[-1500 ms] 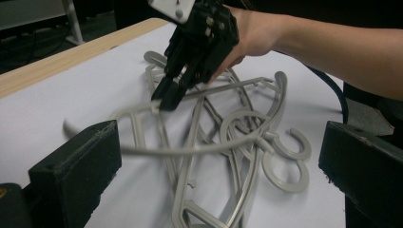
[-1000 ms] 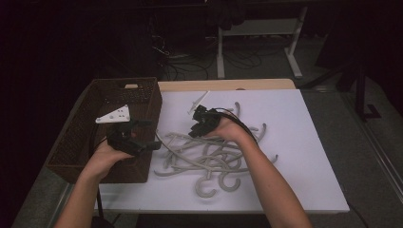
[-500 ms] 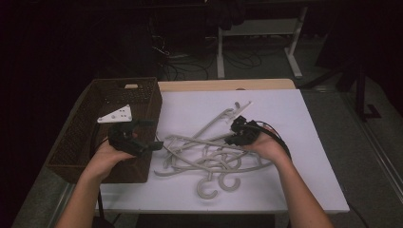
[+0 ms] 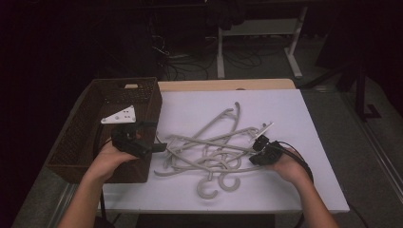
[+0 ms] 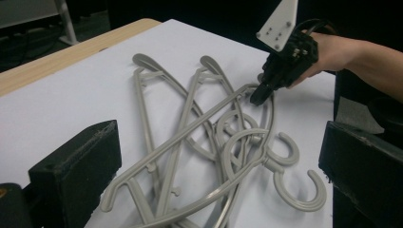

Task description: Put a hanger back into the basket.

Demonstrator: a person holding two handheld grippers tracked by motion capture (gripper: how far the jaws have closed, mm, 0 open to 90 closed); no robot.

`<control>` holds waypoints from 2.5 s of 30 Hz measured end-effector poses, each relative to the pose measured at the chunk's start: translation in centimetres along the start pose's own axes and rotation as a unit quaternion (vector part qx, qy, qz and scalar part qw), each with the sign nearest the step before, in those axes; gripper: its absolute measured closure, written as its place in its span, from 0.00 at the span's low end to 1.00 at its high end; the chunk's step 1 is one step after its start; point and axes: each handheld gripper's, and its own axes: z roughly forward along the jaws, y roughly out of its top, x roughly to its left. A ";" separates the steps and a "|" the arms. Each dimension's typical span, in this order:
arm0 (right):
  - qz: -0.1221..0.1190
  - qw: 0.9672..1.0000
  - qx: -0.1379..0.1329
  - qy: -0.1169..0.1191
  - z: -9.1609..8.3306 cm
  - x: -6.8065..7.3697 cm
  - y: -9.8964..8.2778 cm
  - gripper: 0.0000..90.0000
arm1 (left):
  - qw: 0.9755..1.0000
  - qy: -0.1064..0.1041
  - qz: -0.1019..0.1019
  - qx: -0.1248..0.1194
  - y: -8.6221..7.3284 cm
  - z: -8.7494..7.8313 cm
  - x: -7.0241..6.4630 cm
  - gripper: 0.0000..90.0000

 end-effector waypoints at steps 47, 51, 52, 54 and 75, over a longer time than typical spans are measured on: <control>0.067 0.987 -0.144 -0.026 -3.0 -4.3 -2.2 0.43 | 0.977 -0.072 0.100 0.174 -3.8 14.9 -6.3 0.43; 0.063 0.987 -0.144 -0.024 -2.9 -4.1 -2.1 0.42 | 0.972 -0.069 0.112 0.194 -4.1 15.6 -6.5 0.51; 0.061 0.987 -0.145 -0.023 -2.9 -4.1 -2.0 0.41 | 0.971 -0.066 0.116 0.199 -4.2 15.8 -6.5 0.53; 0.061 0.987 -0.148 -0.021 -3.0 -4.0 -2.0 0.41 | 0.968 -0.065 0.121 0.211 -4.3 16.1 -6.7 0.56; 0.059 0.984 -0.166 -0.016 -3.4 -3.9 -1.9 0.41 | 0.946 -0.019 0.175 0.272 -4.6 17.7 -7.6 0.82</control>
